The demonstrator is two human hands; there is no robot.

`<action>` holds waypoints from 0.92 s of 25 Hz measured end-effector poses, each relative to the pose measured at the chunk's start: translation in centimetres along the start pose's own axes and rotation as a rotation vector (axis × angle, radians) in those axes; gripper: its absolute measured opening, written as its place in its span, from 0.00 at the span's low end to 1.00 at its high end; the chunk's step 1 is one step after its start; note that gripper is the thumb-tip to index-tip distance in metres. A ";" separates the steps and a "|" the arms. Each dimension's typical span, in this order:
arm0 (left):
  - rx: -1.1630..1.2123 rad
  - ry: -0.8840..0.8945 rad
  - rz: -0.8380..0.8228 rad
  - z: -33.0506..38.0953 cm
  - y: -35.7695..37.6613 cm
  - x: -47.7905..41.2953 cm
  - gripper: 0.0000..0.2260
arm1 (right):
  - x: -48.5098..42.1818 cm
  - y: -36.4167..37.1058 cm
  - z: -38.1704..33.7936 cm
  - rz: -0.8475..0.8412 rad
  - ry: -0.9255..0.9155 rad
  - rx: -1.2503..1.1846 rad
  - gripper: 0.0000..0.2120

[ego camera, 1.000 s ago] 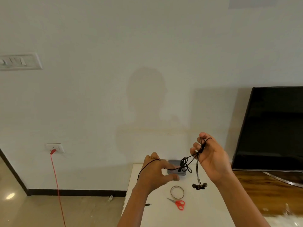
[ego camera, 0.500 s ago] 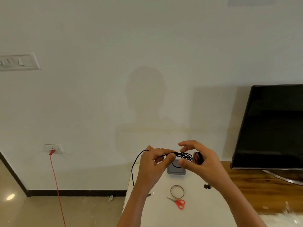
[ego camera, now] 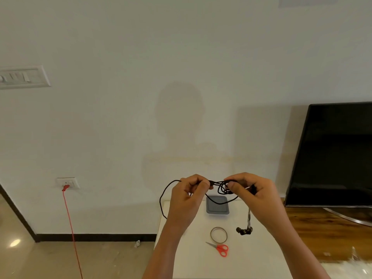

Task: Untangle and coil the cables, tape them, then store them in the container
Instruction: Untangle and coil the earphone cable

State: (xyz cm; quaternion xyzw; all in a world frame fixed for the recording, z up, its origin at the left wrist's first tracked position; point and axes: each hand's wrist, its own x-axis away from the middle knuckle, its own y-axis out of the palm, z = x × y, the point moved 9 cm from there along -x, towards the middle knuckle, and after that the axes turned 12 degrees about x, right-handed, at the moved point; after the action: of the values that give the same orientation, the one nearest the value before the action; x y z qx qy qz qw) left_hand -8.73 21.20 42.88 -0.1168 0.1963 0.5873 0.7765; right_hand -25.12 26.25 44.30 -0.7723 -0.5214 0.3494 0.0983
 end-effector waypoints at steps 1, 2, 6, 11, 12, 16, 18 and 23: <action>0.021 -0.006 0.001 -0.1 0.0 -0.1 0.08 | -0.1 0.1 0.0 -0.016 0.016 -0.041 0.07; 0.026 -0.004 0.001 -0.2 -0.1 -0.3 0.07 | -0.1 0.2 0.0 -0.028 0.035 -0.091 0.07; -0.019 0.045 0.003 -0.1 -0.3 -0.4 0.06 | 0.0 0.8 0.6 -0.031 0.157 -0.299 0.08; 0.110 0.000 0.020 0.1 -0.8 -0.3 0.06 | 0.0 0.6 1.7 0.040 0.259 -0.423 0.12; 0.184 -0.037 0.035 -0.2 -1.0 -0.3 0.07 | 0.0 0.2 2.1 0.075 0.288 -0.464 0.13; 0.337 -0.160 0.073 -1.1 -1.2 -0.2 0.15 | -0.1 0.2 3.4 0.109 0.384 -0.730 0.13; 0.327 -0.165 0.098 -1.2 -1.5 -0.3 0.13 | 0.2 1.1 3.4 0.034 0.423 -0.937 0.13; 0.187 -0.118 0.099 -0.8 -2.1 -0.6 0.12 | 0.1 1.0 3.5 -0.057 0.396 -1.263 0.06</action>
State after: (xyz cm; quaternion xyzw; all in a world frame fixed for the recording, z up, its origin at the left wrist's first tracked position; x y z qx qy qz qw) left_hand -7.02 19.77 42.30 0.0008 0.2100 0.6099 0.7642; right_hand -26.58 25.19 41.13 -0.7168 -0.6185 -0.1747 -0.2703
